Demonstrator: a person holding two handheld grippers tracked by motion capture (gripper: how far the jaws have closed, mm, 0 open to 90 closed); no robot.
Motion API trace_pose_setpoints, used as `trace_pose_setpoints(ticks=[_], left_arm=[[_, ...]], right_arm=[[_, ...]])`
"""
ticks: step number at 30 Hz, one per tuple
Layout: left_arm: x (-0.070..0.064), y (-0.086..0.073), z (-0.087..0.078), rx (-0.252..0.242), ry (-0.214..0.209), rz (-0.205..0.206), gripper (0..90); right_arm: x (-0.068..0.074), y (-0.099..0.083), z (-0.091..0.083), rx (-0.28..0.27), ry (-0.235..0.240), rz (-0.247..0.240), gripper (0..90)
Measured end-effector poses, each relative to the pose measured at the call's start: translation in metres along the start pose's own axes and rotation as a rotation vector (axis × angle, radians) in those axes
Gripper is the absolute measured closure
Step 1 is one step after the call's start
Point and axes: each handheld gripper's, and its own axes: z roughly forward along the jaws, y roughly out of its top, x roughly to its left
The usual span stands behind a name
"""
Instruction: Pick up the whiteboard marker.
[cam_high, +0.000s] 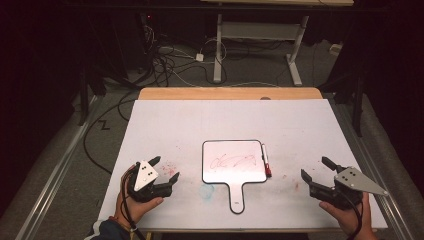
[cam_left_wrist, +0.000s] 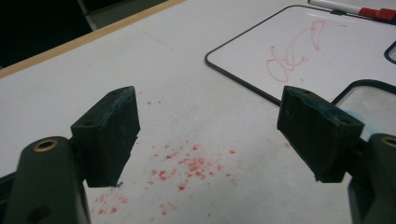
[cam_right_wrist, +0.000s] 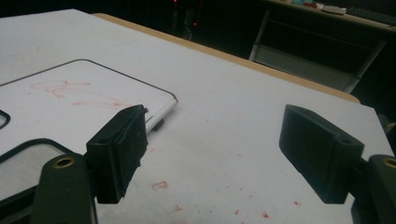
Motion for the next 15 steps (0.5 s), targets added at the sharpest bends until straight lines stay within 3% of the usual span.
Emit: trace_pose_setpoints(ticks=[6, 9, 15], left_arm=[[0.001, -0.001, 0.006, 0.015, -0.006, 0.002, 20.6], [-0.001, -0.003, 0.009, 0.071, -0.008, 0.031, 20.8], [-0.002, -0.007, 0.008, 0.087, -0.028, 0.029, 21.2]], right_arm=[[0.001, -0.004, 0.004, 0.03, 0.018, 0.019, 23.9], [0.002, -0.004, 0.005, 0.046, 0.018, 0.012, 23.9], [0.002, -0.001, 0.016, 0.107, 0.099, 0.033, 24.5]])
